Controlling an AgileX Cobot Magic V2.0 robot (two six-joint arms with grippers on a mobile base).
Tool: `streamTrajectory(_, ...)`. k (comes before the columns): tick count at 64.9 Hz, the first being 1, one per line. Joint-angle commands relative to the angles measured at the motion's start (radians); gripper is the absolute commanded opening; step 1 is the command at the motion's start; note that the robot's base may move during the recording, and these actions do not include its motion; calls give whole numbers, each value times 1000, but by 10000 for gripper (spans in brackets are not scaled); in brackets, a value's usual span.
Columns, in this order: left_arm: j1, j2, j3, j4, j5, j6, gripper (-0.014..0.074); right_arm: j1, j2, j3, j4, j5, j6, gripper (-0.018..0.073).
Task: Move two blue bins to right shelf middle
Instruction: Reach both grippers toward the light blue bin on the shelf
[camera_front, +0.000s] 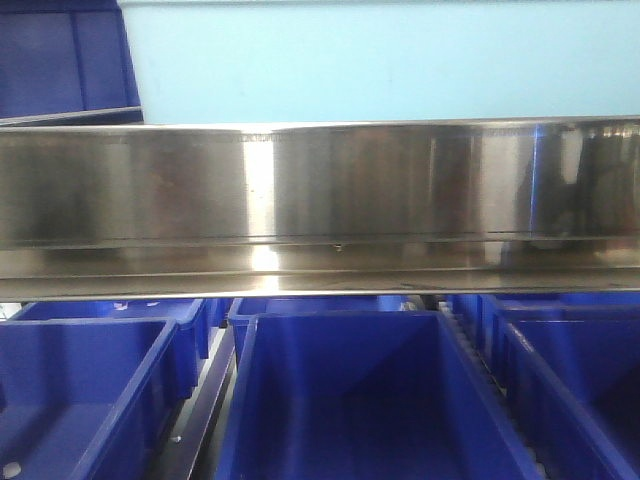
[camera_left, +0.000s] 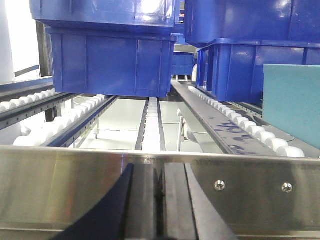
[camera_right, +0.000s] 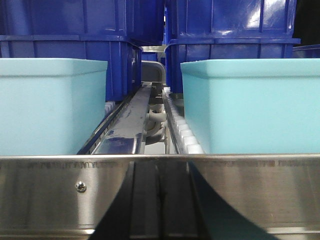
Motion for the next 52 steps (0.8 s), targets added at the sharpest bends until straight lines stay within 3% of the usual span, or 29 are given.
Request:
streamTrajectory(1,-5,-5,-2,-6,-19,2,-111,1,-3,1,6,-24,-6,-162)
streamTrajectory(29,-5,-5,-2,-6,-65,2,-111,1,-3,1,6,-24,-6,-162)
streamTrajectory(52,-5,-5,-2,-34,-82,2,-111,1,-3,1,6,-139,-6,-162)
